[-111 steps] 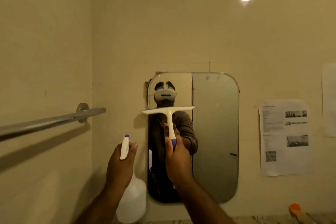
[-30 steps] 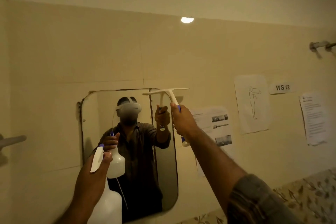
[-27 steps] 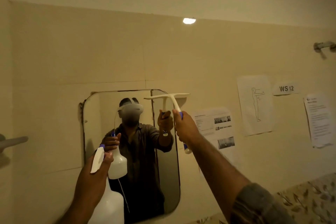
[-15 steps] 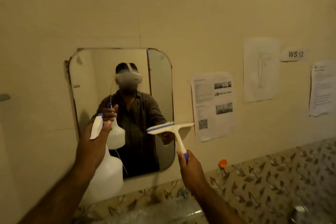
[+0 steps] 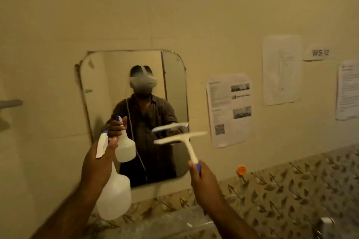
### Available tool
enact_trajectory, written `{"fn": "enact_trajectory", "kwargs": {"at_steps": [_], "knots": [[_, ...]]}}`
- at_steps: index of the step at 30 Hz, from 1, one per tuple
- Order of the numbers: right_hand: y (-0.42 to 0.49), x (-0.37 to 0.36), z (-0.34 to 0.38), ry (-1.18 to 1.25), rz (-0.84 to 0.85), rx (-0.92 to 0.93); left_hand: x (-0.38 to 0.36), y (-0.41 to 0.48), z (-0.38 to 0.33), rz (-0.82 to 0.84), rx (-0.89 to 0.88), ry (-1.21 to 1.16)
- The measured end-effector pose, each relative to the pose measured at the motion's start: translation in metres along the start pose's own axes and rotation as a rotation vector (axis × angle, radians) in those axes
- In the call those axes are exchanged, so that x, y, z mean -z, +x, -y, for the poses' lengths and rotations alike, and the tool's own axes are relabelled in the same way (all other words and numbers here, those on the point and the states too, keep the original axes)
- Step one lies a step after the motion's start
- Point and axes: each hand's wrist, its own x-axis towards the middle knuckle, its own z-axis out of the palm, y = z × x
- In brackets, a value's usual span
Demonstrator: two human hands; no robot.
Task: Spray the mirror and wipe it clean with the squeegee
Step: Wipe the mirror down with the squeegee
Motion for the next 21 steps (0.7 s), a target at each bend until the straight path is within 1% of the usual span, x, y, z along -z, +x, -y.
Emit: {"fn": "enact_trajectory", "kwargs": {"at_steps": [2,4,6,9,12,15,18,21], "knots": [[0.021,-0.002,0.063,0.162,0.058,0.13,0.015,0.006,-0.001,-0.025,-0.011,0.003],[0.048,-0.013,0.124,0.255,0.125,0.235,0.029,0.01,-0.006,-0.048,-0.03,-0.007],[0.074,-0.031,0.176,0.267,0.149,0.324,0.041,0.016,-0.013,-0.068,-0.042,-0.007],[0.1,-0.061,0.232,0.241,0.15,0.391,0.057,0.024,-0.019,-0.088,-0.064,0.018],[0.113,-0.092,0.256,0.144,0.117,0.41,0.071,0.034,-0.019,-0.102,-0.058,0.009],[0.115,-0.122,0.254,0.036,0.084,0.41,0.084,0.042,-0.013,-0.112,-0.069,0.009],[0.106,-0.147,0.242,0.046,0.054,0.388,0.095,0.05,-0.001,-0.126,-0.074,0.019],[0.095,-0.169,0.237,0.026,0.037,0.429,0.102,0.057,0.011,-0.148,-0.067,0.033]]}}
